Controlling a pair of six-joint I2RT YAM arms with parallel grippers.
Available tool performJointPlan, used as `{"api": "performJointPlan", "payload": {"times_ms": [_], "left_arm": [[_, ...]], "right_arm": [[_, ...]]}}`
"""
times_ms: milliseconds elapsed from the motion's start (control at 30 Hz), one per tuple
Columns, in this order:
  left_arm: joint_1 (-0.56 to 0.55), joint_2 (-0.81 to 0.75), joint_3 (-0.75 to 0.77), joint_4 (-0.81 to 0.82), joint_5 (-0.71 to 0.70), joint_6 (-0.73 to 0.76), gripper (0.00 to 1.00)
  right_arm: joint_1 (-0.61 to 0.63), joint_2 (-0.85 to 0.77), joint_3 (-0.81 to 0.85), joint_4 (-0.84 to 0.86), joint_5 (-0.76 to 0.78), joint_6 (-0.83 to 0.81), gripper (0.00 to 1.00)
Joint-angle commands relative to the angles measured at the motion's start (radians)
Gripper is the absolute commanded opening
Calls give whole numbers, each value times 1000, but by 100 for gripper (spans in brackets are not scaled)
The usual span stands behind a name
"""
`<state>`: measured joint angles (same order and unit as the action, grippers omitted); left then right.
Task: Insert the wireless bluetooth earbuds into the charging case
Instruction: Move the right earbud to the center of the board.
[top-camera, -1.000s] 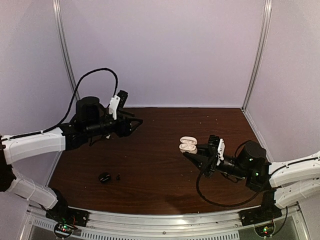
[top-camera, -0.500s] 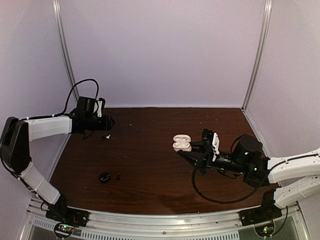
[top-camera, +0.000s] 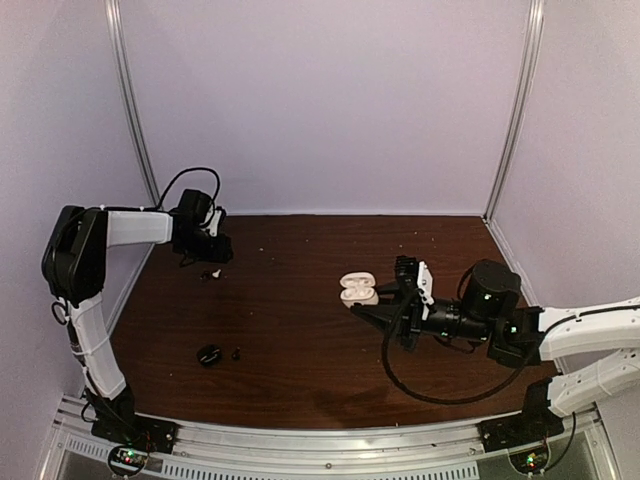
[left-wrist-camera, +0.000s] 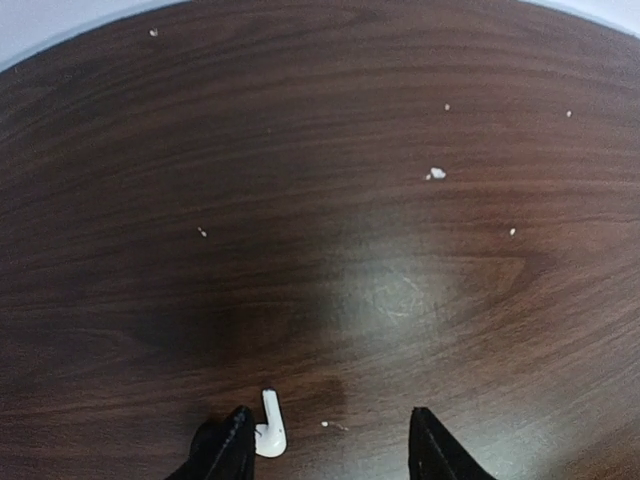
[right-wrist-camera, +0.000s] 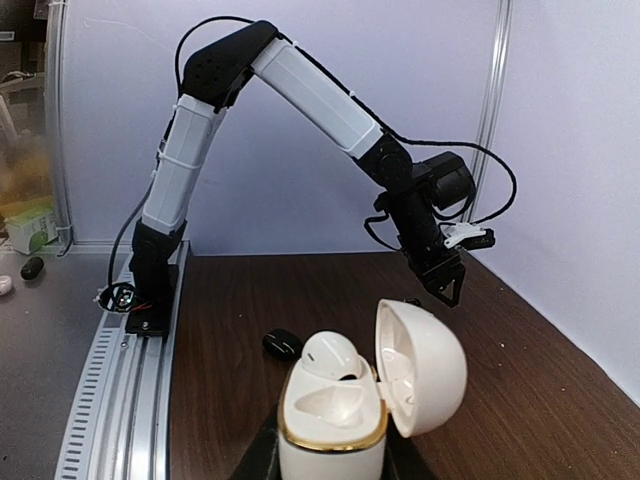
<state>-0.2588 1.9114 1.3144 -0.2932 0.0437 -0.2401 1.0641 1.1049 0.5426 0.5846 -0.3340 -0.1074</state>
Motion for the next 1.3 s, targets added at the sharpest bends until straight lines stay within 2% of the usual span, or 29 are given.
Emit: {"api": "performJointPlan", "payload": {"times_ms": [0, 667, 1267], "left_arm": [[3, 31, 38, -39, -7, 34, 53], [20, 129, 75, -56, -77, 53, 46], [22, 166, 45, -58, -68, 47, 30]], "right_arm": [[-12, -10, 52, -68, -74, -4, 0], [-26, -5, 72, -88, -120, 23, 0], [-33, -18, 73, -98, -114, 34, 0]]}}
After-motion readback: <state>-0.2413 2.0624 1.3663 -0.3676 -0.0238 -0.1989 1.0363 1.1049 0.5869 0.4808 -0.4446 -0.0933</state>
